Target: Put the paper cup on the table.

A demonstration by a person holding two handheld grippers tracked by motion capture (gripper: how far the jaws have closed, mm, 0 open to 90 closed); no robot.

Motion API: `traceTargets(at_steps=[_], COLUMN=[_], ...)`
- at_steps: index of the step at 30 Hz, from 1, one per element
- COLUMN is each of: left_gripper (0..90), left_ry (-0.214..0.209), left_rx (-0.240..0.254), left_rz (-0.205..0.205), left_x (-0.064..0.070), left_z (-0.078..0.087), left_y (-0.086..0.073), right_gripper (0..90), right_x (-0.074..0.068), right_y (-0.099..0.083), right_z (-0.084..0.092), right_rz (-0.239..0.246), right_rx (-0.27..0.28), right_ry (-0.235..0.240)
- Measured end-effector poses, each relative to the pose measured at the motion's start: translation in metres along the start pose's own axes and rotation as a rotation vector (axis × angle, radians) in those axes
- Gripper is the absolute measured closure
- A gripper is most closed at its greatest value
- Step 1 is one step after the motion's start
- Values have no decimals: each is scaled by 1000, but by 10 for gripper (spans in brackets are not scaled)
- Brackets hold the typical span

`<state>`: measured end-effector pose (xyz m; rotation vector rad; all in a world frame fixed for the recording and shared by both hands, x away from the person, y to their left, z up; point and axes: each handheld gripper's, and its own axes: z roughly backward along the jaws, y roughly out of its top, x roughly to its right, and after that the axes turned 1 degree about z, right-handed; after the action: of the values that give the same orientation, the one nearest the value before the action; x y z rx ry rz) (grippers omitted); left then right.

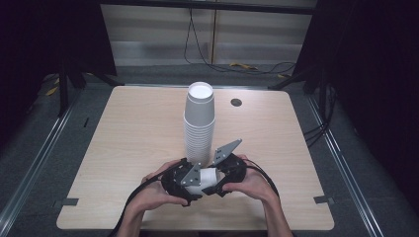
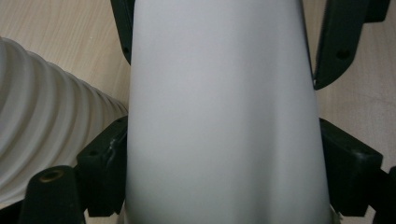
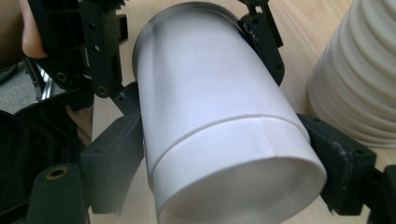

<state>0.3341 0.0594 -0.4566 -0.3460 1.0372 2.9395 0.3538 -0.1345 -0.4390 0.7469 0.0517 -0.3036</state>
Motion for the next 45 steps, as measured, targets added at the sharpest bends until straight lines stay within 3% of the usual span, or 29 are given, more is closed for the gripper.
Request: traceTargets(at_steps=[3, 6, 8, 10, 11, 12, 16, 22, 27, 30, 39, 44, 45], left_gripper=[172, 173, 172, 172, 172, 172, 172, 152, 139, 141, 139, 149, 151], left_ry=[-6, -6, -15, -22, -21, -25, -29, -45, -43, -47, -29, -41, -27], left_rx=[7, 2, 7, -11, -48, 3, 15, 36, 112, 151, 229, 277, 282], left_rz=[10, -9, 6, -30, -79, -17, -25, -15, 2, 23, 31, 53, 56], left_x=[2, 2, 3, 2, -2, 2, 2, 1, -3, -5, -6, -9, -9], left_z=[-1, -2, -2, 2, 5, 2, 2, 2, 8, 11, 16, 24, 25], left_y=[0, 0, 0, 0, 0, -1, -2, -4, -8, -10, -13, -15, -15], right_gripper=[199, 202, 203, 206, 208, 210, 218, 232, 233, 234, 236, 238, 238], right_x=[1, 1, 1, 1, 1, 2, 1, 3, 3, 2, 2, 2, 2], right_y=[0, 0, 0, 0, 0, 0, 2, 0, -1, 0, 0, -1, -1], right_z=[0, -1, -1, -1, 0, -1, 1, 1, 6, 7, 12, 14, 14], right_rz=[0, 7, 5, -2, -4, 12, 2, 18, -1, 13, 13, 15, 15], right_rx=[-4, -19, -30, -37, -36, -24, -50, -32, -12, 3, 33, 33, 34], right_ry=[13, 22, 25, 42, 47, 51, 55, 70, 80, 70, 62, 48, 46])
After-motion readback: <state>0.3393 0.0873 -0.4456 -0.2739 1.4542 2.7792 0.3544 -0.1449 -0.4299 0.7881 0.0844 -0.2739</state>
